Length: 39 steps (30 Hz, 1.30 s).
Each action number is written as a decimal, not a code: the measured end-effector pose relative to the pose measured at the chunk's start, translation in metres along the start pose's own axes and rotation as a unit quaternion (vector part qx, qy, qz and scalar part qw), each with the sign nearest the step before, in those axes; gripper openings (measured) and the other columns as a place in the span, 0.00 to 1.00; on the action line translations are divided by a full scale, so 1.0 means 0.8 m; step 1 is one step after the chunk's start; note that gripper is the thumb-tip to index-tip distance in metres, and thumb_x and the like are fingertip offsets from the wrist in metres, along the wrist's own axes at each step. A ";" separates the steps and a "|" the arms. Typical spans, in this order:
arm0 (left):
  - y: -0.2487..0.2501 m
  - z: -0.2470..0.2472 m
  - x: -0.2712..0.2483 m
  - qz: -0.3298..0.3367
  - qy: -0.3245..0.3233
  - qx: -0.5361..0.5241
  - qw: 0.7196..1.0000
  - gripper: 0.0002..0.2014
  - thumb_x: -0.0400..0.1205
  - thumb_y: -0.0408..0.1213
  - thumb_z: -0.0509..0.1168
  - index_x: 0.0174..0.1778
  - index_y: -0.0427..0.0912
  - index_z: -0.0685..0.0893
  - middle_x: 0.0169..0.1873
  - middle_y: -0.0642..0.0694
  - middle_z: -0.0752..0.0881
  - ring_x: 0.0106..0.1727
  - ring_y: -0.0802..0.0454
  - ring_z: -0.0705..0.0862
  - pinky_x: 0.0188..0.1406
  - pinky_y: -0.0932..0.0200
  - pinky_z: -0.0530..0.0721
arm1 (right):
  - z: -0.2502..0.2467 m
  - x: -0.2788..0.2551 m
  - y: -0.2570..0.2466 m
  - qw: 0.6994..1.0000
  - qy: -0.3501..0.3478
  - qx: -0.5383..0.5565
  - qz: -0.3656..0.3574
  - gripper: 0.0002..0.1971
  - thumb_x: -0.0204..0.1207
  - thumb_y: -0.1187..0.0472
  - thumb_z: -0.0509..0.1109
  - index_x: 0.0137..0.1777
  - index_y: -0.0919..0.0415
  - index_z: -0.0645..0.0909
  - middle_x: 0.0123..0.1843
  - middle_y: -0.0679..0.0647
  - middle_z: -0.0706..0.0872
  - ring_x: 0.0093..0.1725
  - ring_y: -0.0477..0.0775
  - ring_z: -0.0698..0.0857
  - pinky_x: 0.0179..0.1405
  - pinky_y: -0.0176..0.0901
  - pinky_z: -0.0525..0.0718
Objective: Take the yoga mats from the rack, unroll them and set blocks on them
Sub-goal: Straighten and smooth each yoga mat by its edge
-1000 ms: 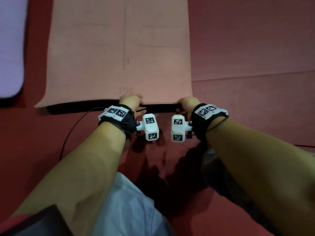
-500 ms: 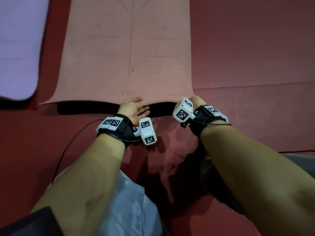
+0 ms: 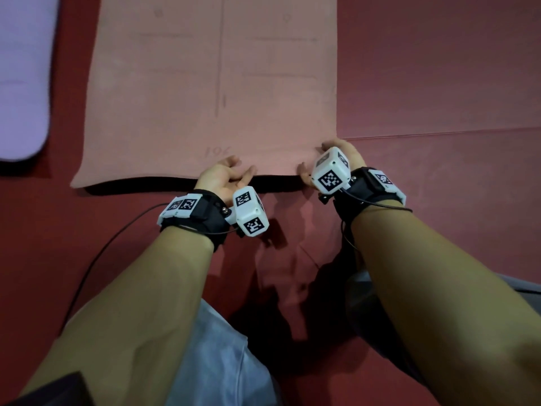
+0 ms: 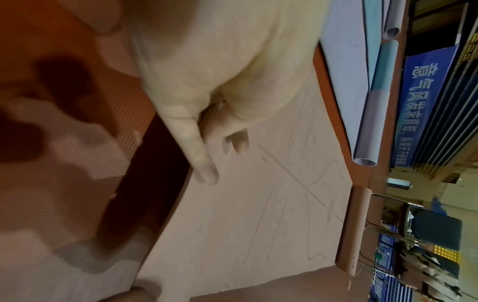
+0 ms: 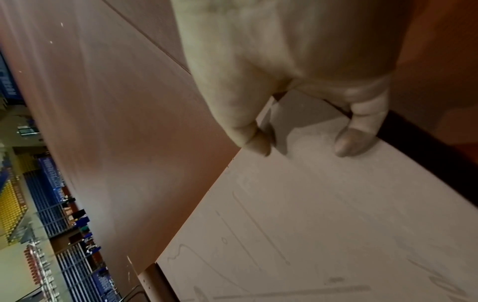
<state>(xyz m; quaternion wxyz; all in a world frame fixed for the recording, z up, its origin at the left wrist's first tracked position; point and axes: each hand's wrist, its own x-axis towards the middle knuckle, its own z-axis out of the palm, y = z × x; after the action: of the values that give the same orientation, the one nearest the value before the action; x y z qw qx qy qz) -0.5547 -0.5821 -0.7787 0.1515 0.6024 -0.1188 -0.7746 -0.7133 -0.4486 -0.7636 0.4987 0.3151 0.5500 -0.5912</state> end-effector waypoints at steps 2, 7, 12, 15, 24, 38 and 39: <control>-0.001 0.001 -0.002 -0.010 -0.001 -0.017 1.000 0.17 0.85 0.14 0.49 0.43 0.36 0.79 0.55 0.38 0.76 0.51 0.37 0.82 0.48 0.52 0.89 | 0.000 -0.016 -0.007 0.999 -0.029 -0.008 0.025 0.17 0.84 0.53 0.64 0.38 0.64 0.78 0.38 0.61 0.82 0.39 0.60 0.80 0.29 0.48 0.87; -0.002 0.002 0.006 0.004 0.013 -0.019 1.000 0.22 0.82 0.14 0.45 0.39 0.41 0.78 0.51 0.43 0.76 0.46 0.44 0.76 0.46 0.58 0.82 | 0.008 -0.020 0.000 0.997 -0.061 -0.041 0.033 0.27 0.83 0.47 0.66 0.30 0.68 0.86 0.23 0.60 0.84 0.26 0.57 0.85 0.20 0.42 0.83; -0.002 0.005 0.013 0.022 0.014 0.010 1.000 0.20 0.80 0.16 0.47 0.39 0.42 0.79 0.45 0.46 0.78 0.39 0.50 0.72 0.39 0.59 0.77 | 0.014 -0.008 0.003 0.996 -0.015 -0.079 0.025 0.13 0.83 0.54 0.68 0.45 0.64 0.76 0.17 0.58 0.80 0.15 0.55 0.82 0.16 0.39 0.81; -0.003 0.007 0.015 0.034 0.012 0.043 0.998 0.19 0.81 0.16 0.50 0.40 0.41 0.80 0.45 0.45 0.79 0.38 0.51 0.74 0.40 0.56 0.82 | 0.007 0.024 0.012 0.991 0.063 -0.122 -0.004 0.34 0.64 0.53 0.85 0.68 0.62 0.76 0.40 0.65 0.87 0.29 0.63 0.88 0.29 0.55 0.88; -0.004 0.009 0.016 0.078 -0.043 0.052 0.995 0.16 0.81 0.15 0.55 0.43 0.39 0.81 0.44 0.44 0.79 0.39 0.50 0.78 0.50 0.50 0.88 | 0.007 0.035 0.016 0.969 0.151 -0.115 -0.161 0.63 0.60 0.64 0.85 0.83 0.36 0.44 0.67 0.62 0.78 0.53 0.66 0.87 0.29 0.55 0.90; 0.004 0.001 0.007 0.028 -0.013 0.088 0.996 0.11 0.83 0.21 0.57 0.56 0.37 0.80 0.59 0.40 0.77 0.57 0.40 0.82 0.32 0.51 0.90 | 0.007 0.040 -0.013 0.964 0.058 -0.211 -0.153 0.22 0.78 0.76 0.64 0.70 0.62 0.70 0.56 0.62 0.78 0.48 0.62 0.85 0.26 0.45 0.88; 0.003 -0.001 0.006 0.017 -0.012 0.115 0.993 0.09 0.84 0.23 0.58 0.54 0.38 0.79 0.59 0.40 0.77 0.54 0.40 0.83 0.32 0.50 0.90 | 0.006 0.036 -0.014 0.966 0.044 -0.201 -0.153 0.16 0.79 0.76 0.62 0.64 0.63 0.71 0.51 0.59 0.77 0.43 0.58 0.83 0.25 0.41 0.86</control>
<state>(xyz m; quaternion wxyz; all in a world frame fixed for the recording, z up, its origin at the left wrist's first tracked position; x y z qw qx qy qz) -0.5545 -0.5864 -0.7821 0.0926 0.6045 -0.2193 -0.7602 -0.7313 -0.4615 -0.7855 0.4302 0.1462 0.7208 -0.5234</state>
